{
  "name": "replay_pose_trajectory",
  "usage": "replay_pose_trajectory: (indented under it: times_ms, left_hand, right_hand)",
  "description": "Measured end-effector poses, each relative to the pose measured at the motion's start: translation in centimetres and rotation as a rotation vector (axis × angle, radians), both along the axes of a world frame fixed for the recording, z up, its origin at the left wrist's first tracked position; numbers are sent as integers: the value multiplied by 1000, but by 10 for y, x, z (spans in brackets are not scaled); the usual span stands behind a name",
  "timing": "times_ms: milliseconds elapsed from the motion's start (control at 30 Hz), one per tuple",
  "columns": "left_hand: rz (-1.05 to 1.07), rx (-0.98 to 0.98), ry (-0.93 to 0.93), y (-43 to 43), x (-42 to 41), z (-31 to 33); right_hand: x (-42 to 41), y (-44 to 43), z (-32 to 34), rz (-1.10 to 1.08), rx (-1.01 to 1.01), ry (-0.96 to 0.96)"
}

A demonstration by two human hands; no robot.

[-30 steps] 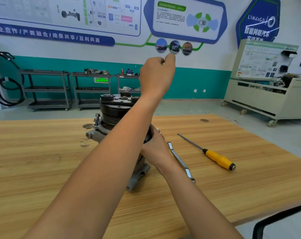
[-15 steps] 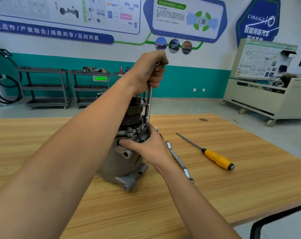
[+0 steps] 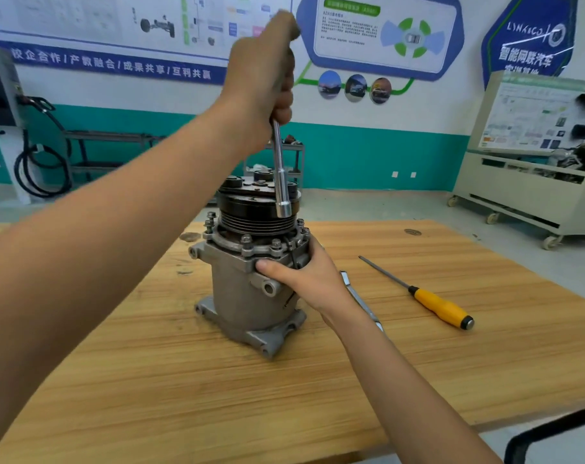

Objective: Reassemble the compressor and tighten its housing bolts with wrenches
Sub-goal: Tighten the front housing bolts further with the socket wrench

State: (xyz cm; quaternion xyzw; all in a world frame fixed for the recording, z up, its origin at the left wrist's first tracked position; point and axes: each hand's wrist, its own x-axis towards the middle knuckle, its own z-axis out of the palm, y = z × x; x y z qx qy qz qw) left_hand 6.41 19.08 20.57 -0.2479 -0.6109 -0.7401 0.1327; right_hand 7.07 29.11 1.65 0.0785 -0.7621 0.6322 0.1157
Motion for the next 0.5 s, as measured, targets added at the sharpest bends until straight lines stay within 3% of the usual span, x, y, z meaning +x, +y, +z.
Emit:
replay_pose_trajectory:
  times_ms: [133, 333, 500]
  left_hand:
    - [-5, 18, -120, -3, -8, -18]
    - [17, -5, -122, -3, -12, -27]
    - [-100, -50, -102, 4, -12, -31]
  right_hand:
    - [-1, 0, -1, -5, 6, 4]
    - [-4, -1, -3, -10, 21, 7]
    - [7, 0, 5, -42, -12, -15]
